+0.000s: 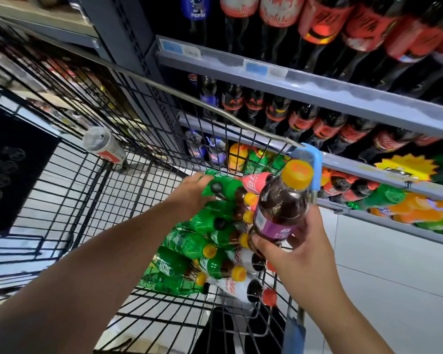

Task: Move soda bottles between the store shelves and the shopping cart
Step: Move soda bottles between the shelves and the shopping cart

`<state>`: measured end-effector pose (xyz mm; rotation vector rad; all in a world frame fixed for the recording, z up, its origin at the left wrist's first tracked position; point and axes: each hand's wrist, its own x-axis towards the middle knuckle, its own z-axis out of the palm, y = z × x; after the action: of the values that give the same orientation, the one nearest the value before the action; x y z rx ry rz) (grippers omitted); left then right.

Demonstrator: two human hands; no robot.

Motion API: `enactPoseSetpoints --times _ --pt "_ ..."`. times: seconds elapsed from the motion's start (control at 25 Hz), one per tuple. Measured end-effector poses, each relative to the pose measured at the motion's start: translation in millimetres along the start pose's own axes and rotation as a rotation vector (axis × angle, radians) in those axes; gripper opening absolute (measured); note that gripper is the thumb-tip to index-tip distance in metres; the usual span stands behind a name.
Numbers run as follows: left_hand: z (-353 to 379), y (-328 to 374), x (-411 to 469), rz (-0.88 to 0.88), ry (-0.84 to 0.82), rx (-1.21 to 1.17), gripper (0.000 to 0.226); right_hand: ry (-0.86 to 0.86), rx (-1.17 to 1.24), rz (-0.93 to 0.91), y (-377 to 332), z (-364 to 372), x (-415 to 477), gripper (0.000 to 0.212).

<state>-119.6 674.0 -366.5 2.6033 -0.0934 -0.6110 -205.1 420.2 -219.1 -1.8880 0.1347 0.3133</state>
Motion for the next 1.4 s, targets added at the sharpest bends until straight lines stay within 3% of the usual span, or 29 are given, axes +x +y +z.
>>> enactPoseSetpoints --times 0.32,0.52,0.64,0.8,1.08,1.24,1.4 --pt "-81 29 -78 -0.092 0.336 -0.536 0.031 -0.044 -0.006 0.009 -18 5 -9 0.06" --pt "-138 85 -135 -0.003 0.591 -0.891 0.018 -0.027 0.029 -0.072 -61 -9 -24 0.061" --pt "-173 118 -161 0.01 0.707 -1.011 0.026 -0.011 0.048 -0.163 -100 -26 -37 0.063" --pt "-216 162 -180 0.057 0.805 -1.202 0.059 0.056 0.071 -0.292 -145 -52 -56 0.062" --pt "-274 256 -198 0.202 0.669 -1.38 0.083 0.129 0.145 -0.435 -202 -113 -85 0.062" --pt "-286 308 -196 0.328 0.607 -1.374 0.061 0.115 0.177 -0.459 -217 -157 -91 0.065" --pt "-279 367 -187 0.385 0.585 -1.287 0.06 0.118 0.215 -0.46 -209 -210 -88 0.064"
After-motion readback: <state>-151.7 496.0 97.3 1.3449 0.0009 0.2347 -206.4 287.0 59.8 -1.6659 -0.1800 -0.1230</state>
